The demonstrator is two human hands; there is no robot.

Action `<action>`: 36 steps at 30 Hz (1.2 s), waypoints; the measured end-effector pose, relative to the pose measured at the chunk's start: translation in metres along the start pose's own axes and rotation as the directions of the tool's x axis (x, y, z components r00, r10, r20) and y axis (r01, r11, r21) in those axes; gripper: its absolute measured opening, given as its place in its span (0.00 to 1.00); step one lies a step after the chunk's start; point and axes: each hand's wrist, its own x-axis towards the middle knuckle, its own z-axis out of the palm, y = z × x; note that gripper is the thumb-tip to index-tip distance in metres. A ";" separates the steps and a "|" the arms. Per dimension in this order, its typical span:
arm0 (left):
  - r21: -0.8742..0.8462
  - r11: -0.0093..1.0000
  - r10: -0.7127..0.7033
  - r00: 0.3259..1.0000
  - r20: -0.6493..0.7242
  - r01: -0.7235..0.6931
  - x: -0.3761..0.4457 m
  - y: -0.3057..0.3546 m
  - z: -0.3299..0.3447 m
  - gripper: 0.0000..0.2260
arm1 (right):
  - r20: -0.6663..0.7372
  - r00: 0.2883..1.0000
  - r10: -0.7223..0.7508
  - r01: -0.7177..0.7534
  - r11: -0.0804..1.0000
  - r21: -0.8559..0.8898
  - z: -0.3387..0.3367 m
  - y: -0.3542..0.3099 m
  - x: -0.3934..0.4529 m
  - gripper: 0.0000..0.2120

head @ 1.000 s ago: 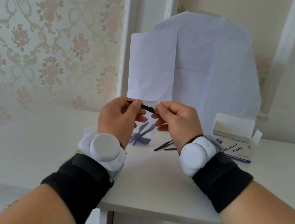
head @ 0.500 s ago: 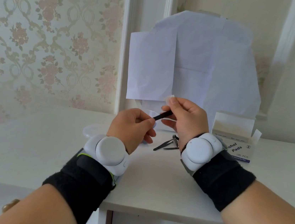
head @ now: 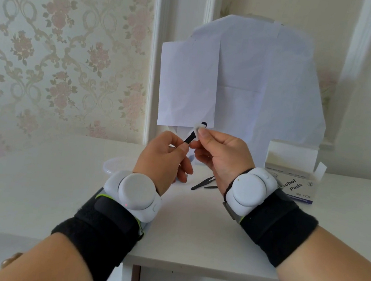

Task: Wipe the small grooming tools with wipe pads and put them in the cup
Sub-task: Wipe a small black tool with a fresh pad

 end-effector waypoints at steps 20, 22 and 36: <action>0.000 0.999 0.055 0.998 0.032 -0.055 0.002 -0.006 0.001 0.06 | 0.149 0.972 0.183 -0.204 0.969 0.138 0.000 0.002 -0.003 0.09; 0.007 0.998 0.058 0.998 0.030 -0.058 0.002 -0.006 0.001 0.06 | 0.134 0.971 0.198 -0.221 0.957 0.186 -0.001 0.003 -0.002 0.09; -0.016 0.998 0.066 0.998 0.019 -0.066 0.001 -0.004 0.000 0.06 | 0.269 0.928 0.256 -0.327 0.907 0.266 -0.001 0.001 0.000 0.15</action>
